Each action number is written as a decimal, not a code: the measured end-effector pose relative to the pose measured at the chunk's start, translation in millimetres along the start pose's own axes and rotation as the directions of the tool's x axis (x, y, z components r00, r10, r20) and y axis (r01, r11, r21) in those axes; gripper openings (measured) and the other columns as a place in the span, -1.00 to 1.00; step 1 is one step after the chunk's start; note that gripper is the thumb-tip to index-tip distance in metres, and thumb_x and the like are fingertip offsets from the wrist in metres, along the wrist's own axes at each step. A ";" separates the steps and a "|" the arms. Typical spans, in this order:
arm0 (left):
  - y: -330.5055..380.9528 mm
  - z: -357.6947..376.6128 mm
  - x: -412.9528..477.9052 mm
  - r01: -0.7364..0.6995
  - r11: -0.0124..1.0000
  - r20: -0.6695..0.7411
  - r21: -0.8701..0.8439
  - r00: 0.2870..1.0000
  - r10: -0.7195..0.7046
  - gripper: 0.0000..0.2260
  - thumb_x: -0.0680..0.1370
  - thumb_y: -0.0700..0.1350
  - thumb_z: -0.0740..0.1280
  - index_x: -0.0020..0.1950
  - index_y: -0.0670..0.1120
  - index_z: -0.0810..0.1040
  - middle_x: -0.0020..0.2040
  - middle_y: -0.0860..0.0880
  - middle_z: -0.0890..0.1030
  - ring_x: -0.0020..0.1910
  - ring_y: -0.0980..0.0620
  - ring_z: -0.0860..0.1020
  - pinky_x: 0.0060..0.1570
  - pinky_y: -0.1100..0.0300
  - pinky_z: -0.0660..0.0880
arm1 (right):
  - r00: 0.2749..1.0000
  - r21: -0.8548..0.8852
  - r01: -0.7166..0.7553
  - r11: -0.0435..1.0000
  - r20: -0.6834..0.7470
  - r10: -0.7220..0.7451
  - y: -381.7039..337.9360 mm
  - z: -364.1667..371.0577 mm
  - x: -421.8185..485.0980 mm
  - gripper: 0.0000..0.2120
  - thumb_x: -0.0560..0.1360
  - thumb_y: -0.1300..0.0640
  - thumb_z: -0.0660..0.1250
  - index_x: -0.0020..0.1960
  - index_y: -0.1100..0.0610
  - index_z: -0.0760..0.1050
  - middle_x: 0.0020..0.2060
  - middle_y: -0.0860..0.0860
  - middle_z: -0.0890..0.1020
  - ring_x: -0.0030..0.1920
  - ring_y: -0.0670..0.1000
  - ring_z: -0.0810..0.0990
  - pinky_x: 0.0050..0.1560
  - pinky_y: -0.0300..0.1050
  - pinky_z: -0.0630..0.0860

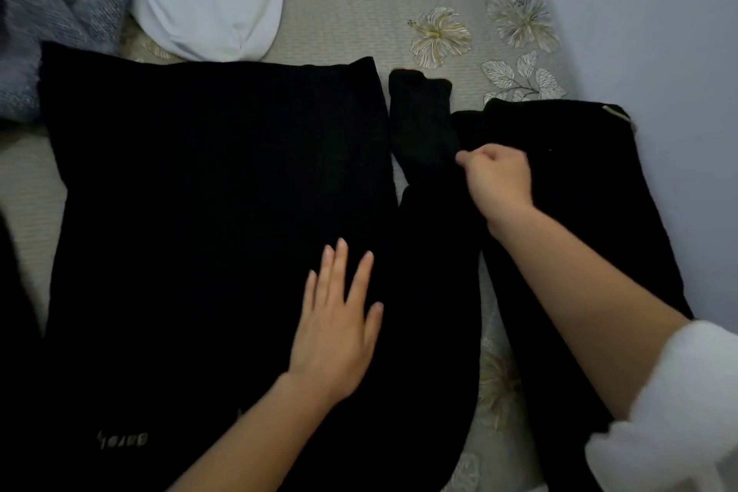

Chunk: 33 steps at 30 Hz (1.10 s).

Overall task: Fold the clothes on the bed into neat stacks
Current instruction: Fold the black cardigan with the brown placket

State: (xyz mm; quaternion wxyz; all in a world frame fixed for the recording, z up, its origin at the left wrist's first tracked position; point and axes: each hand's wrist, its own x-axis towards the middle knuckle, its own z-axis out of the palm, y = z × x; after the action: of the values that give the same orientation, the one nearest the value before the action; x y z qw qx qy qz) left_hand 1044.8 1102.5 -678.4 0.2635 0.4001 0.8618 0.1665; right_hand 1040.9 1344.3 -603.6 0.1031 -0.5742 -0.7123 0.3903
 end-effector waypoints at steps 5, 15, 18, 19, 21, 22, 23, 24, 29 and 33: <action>39.0 36.2 -46.5 -0.080 0.997 0.027 0.005 0.996 0.080 -0.44 0.59 0.15 -0.17 0.50 0.10 -0.38 0.50 -0.02 -0.44 0.46 0.02 -0.44 0.41 0.00 -0.39 | 0.994 0.124 -0.089 0.988 0.067 0.081 15.3 -22.5 -10.7 -0.71 0.56 0.10 0.17 -0.32 0.14 0.35 -0.37 0.07 0.42 -0.33 0.06 0.42 -0.28 -0.03 0.41; 59.6 39.2 -58.8 -0.094 0.988 0.053 -0.125 0.993 0.101 -0.39 0.63 0.11 -0.08 0.44 0.11 -0.50 0.48 -0.01 -0.47 0.44 0.06 -0.48 0.38 0.08 -0.45 | 0.876 0.480 0.211 0.851 -0.480 0.053 -34.5 -67.7 -59.6 -0.65 0.60 0.18 0.12 -0.35 0.02 0.20 -0.43 -0.13 0.37 -0.40 -0.17 0.34 -0.22 -0.15 0.36; 68.4 41.2 -68.1 -0.093 0.977 0.098 -0.190 0.989 0.113 -0.38 0.62 0.08 -0.05 0.42 0.14 -0.52 0.46 0.00 -0.50 0.42 0.08 -0.51 0.40 0.09 -0.44 | 0.812 0.271 0.509 0.817 -0.466 -0.352 -65.4 -37.3 -103.3 -0.71 0.61 0.16 0.11 -0.28 0.00 0.21 -0.36 -0.17 0.31 -0.38 -0.31 0.33 -0.20 -0.39 0.29; 69.1 41.1 -71.0 -0.094 0.981 0.117 -0.171 0.986 0.115 -0.38 0.61 0.06 -0.05 0.45 0.11 -0.47 0.46 -0.03 -0.50 0.43 0.05 -0.49 0.41 0.08 -0.43 | 0.787 0.242 0.597 0.765 -0.364 -0.499 -72.5 -20.9 -116.4 -0.75 0.62 0.16 0.11 -0.24 0.03 0.24 -0.36 -0.17 0.31 -0.37 -0.31 0.35 -0.22 -0.39 0.29; 68.2 40.6 -75.3 -0.096 0.990 0.177 -0.100 0.978 0.113 -0.42 0.60 0.03 -0.05 0.56 -0.04 -0.22 0.51 -0.14 -0.38 0.48 -0.04 -0.41 0.40 0.05 -0.44 | 0.711 0.211 0.687 0.695 0.000 -0.703 -78.5 14.2 -136.8 -0.81 0.62 0.13 0.13 -0.17 0.11 0.31 -0.34 -0.14 0.38 -0.27 -0.26 0.41 -0.15 -0.21 0.40; 66.7 40.0 -77.1 -0.103 0.993 0.218 -0.055 0.969 0.112 -0.45 0.61 0.04 -0.06 0.57 -0.10 -0.07 0.55 -0.18 -0.28 0.51 -0.08 -0.34 0.39 0.04 -0.45 | 0.654 0.172 0.700 0.693 0.236 -0.719 -77.4 30.1 -144.6 -0.82 0.62 0.10 0.15 -0.14 0.13 0.35 -0.27 -0.11 0.48 -0.16 -0.16 0.50 -0.05 -0.07 0.44; 64.9 39.5 -80.1 -0.119 0.993 0.249 -0.010 0.961 0.118 -0.46 0.62 0.06 -0.07 0.57 -0.12 0.01 0.56 -0.19 -0.17 0.53 -0.12 -0.26 0.39 0.02 -0.45 | 0.595 0.107 0.702 0.704 0.456 -0.662 -70.4 43.7 -148.1 -0.82 0.62 0.05 0.16 -0.09 0.13 0.40 -0.16 -0.05 0.56 -0.01 -0.05 0.55 0.06 0.02 0.44; 62.5 39.2 -83.5 -0.147 0.989 0.268 0.032 0.954 0.133 -0.47 0.63 0.08 -0.07 0.57 -0.11 0.02 0.57 -0.18 -0.09 0.54 -0.13 -0.18 0.39 0.01 -0.44 | 0.550 0.008 0.703 0.711 0.626 -0.552 -58.1 55.1 -148.6 -0.82 0.61 0.02 0.16 -0.01 0.11 0.43 -0.03 0.01 0.58 0.12 0.04 0.54 0.16 0.08 0.42; 36.4 33.2 -105.9 -0.326 0.945 0.291 0.034 0.908 0.302 -0.55 0.65 0.00 -0.02 0.52 -0.12 0.19 0.55 -0.16 0.10 0.54 -0.09 -0.04 0.34 0.01 -0.48 | 0.540 -0.353 0.716 0.602 0.827 -0.157 18.9 60.4 -142.3 -0.64 0.61 0.07 0.15 0.39 0.05 0.34 0.46 0.02 0.31 0.48 0.07 0.16 0.37 0.12 0.17; -10.2 9.8 -118.1 -0.367 0.913 0.015 -0.175 0.927 0.376 -0.60 0.52 -0.13 0.08 0.29 -0.06 0.53 0.35 -0.03 0.47 0.35 0.02 0.41 0.43 0.07 0.26 | 0.596 -0.348 0.721 0.600 0.753 -0.280 47.1 52.0 -135.4 -0.62 0.58 0.11 0.20 0.40 0.04 0.36 0.47 -0.04 0.29 0.47 -0.02 0.18 0.37 0.01 0.18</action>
State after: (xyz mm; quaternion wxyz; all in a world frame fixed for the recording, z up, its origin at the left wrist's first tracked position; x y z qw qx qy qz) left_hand 1108.3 1005.0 -653.4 0.2810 0.5366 0.7462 0.2762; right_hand 1087.9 1201.7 -629.6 -0.2240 -0.1658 -0.9276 0.2488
